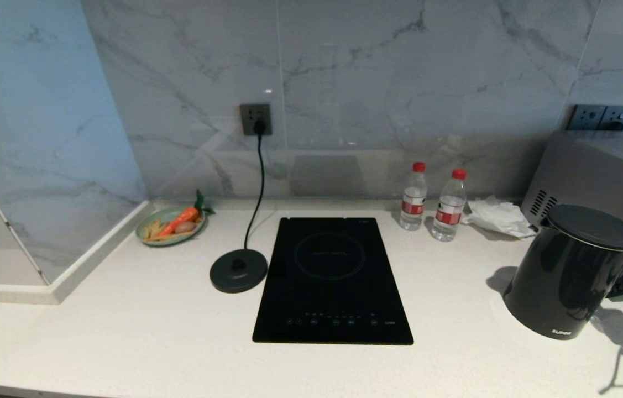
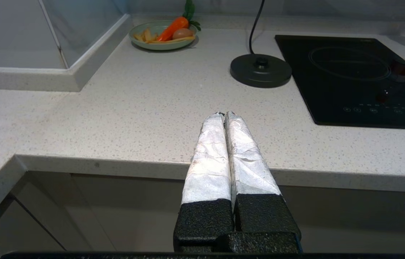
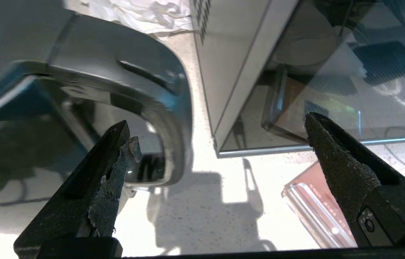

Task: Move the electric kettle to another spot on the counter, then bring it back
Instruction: Grab the kettle

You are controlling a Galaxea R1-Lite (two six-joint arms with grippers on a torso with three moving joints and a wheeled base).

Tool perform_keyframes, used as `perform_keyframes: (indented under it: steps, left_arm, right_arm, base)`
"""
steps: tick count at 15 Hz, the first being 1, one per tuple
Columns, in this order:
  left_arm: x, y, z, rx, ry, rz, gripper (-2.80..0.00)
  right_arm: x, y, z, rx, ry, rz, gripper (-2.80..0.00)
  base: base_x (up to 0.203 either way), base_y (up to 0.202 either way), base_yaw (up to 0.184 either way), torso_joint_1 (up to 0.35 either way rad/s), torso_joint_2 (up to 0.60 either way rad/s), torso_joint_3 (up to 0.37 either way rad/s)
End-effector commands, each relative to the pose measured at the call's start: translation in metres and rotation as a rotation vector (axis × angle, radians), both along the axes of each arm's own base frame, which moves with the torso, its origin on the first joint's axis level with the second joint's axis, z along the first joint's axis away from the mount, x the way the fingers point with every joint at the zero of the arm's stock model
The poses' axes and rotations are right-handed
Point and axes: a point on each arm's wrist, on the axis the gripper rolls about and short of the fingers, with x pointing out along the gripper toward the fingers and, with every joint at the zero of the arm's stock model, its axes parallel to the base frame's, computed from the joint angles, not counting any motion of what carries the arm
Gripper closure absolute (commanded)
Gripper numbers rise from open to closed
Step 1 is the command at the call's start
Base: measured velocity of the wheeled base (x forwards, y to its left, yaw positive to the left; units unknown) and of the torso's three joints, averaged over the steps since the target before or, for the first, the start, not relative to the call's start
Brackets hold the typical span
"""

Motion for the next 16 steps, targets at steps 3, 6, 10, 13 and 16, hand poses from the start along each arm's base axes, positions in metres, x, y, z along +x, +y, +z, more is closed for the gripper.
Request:
perform_keyframes:
  steps: [3, 6, 10, 13, 16]
  left_arm:
    - [0.0, 0.0, -0.001, -0.001, 0.003, 0.0, 0.0]
    - [0.0, 0.0, -0.001, 0.0, 0.003, 0.0, 0.0]
    - [0.0, 0.0, -0.001, 0.0, 0.003, 0.0, 0.0]
    - [0.0, 0.0, -0.001, -0.001, 0.003, 0.0, 0.0]
    - [0.0, 0.0, -0.001, 0.0, 0.003, 0.0, 0.0]
  right_arm:
    - [0.007, -0.009, -0.006, -0.007, 0.007, -0.017, -2.8]
    - [0.014, -0.014, -0.01, -0.006, 0.01, -0.014, -2.8]
    - [0.024, -0.014, -0.01, -0.012, 0.004, 0.001, -2.8]
    - [0.031, -0.018, -0.007, -0.035, -0.002, -0.018, -2.8]
    - [0.038, -0.017, -0.01, -0.033, 0.002, -0.005, -2.8]
  base:
    - [0.0, 0.0, 0.0, 0.0, 0.0, 0.0]
    - [0.0, 0.0, 0.0, 0.0, 0.0, 0.0]
    - [0.0, 0.0, 0.0, 0.0, 0.0, 0.0]
    - [0.0, 0.0, 0.0, 0.0, 0.0, 0.0]
    - [0.0, 0.0, 0.0, 0.0, 0.0, 0.0]
